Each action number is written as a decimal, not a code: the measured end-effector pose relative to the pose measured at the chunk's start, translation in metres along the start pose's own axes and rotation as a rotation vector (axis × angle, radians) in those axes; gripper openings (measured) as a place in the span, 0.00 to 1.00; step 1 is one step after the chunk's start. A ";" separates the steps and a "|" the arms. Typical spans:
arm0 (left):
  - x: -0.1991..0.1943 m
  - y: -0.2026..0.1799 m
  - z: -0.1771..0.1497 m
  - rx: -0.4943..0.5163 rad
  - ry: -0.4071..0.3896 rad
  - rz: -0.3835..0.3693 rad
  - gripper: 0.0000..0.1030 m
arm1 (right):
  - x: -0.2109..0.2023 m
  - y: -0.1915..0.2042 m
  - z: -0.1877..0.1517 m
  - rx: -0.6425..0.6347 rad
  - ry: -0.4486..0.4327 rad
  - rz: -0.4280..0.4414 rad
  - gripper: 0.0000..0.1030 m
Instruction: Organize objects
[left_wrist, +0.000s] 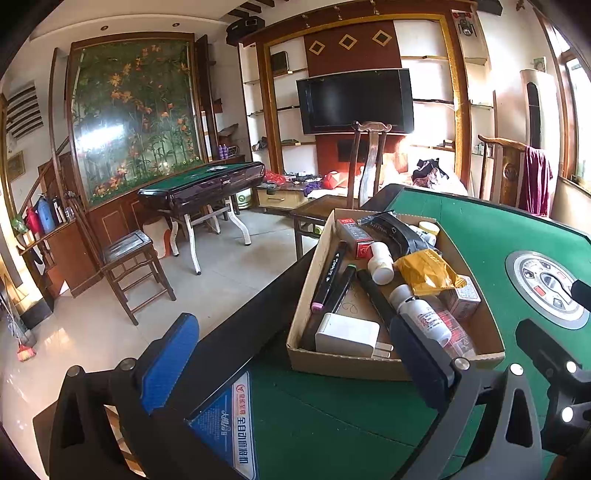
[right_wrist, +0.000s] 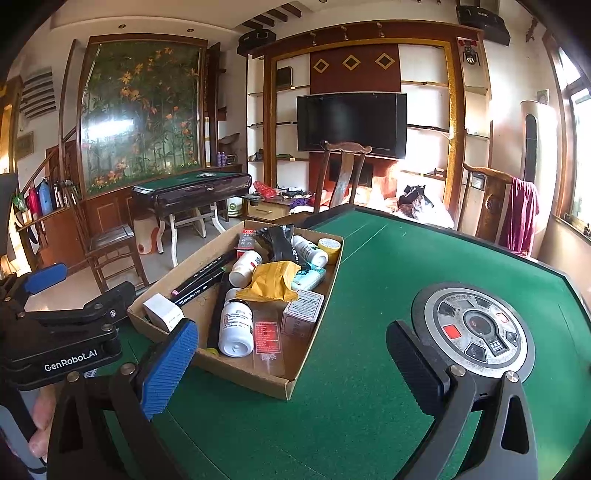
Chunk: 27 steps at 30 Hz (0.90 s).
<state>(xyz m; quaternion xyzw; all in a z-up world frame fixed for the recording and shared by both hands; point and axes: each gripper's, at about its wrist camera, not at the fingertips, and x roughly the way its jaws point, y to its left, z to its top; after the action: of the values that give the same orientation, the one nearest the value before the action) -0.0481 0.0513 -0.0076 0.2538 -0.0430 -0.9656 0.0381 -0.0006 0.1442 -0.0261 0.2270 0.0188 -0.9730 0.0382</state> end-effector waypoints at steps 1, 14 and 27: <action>0.002 0.000 0.000 0.005 0.012 -0.006 1.00 | 0.000 0.000 0.000 0.001 0.003 0.000 1.00; 0.005 0.001 -0.003 0.013 0.022 -0.011 1.00 | 0.001 0.001 -0.001 0.005 0.009 0.001 1.00; 0.006 0.006 -0.003 0.006 0.026 -0.019 1.00 | 0.002 0.001 -0.002 0.006 0.015 -0.002 1.00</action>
<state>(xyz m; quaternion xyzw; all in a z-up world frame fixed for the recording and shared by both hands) -0.0517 0.0445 -0.0121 0.2667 -0.0432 -0.9624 0.0287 -0.0019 0.1435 -0.0291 0.2346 0.0165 -0.9713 0.0363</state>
